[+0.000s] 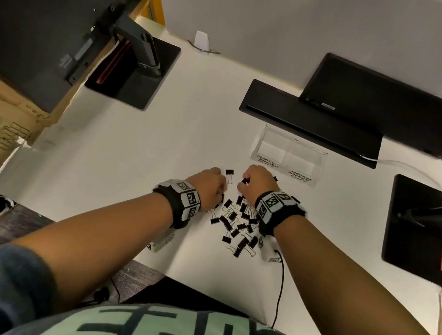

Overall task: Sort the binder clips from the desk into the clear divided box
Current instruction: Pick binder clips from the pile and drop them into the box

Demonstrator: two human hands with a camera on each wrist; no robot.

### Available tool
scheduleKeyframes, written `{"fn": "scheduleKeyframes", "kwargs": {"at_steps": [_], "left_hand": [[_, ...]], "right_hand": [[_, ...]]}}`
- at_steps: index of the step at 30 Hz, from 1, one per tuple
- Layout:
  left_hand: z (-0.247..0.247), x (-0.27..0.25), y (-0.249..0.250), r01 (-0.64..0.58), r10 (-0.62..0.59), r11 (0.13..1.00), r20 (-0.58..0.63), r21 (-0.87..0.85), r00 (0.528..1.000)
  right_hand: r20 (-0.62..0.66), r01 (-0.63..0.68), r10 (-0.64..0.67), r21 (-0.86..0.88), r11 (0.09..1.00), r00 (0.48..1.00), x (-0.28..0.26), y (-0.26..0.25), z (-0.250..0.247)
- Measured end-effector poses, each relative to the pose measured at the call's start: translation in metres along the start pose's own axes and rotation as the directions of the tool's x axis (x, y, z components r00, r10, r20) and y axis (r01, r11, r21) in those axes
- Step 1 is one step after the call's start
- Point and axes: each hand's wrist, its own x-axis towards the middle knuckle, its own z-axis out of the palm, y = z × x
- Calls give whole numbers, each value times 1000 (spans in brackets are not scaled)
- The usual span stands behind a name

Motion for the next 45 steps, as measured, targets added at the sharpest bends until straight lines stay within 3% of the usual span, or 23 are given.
{"fn": "scheduleKeyframes", "kwargs": {"at_steps": [4, 7, 13, 22, 25, 30, 34, 40, 45], "left_hand": [[-2, 3, 1, -10, 7, 998, 41, 65, 999], [-3, 3, 2, -12, 6, 996, 68, 84, 998], [-3, 7, 6, -20, 11, 993, 78, 118, 997], [-4, 5, 8, -34, 32, 999, 49, 36, 998], [-7, 4, 8, -3, 5, 999, 41, -49, 999], [-20, 10, 9, 56, -69, 977, -56, -207, 996], [-39, 27, 28, 10, -69, 951, -181, -308, 981], [-62, 64, 69, -42, -42, 950, -260, -310, 965], [-69, 90, 84, -19, -27, 976, -206, -217, 978]], "right_hand": [[-107, -47, 85, 319, 947, 991, -1, 3, -28], [-197, -52, 146, 420, 906, 969, 7, 10, -59], [-244, -112, 178, 263, 958, 953, 36, 21, -76], [-309, 54, 2, 173, 983, 951, 23, 13, -60], [-233, 116, -83, 130, 985, 969, 11, 10, -41], [-36, 86, -85, 25, 996, 996, 4, 18, -12], [-30, 86, -87, -15, 996, 996, 3, 24, 1], [-92, 63, -52, 122, 991, 994, -2, 29, -4], [-103, -111, 174, 445, 888, 979, -18, 44, -12]]}}
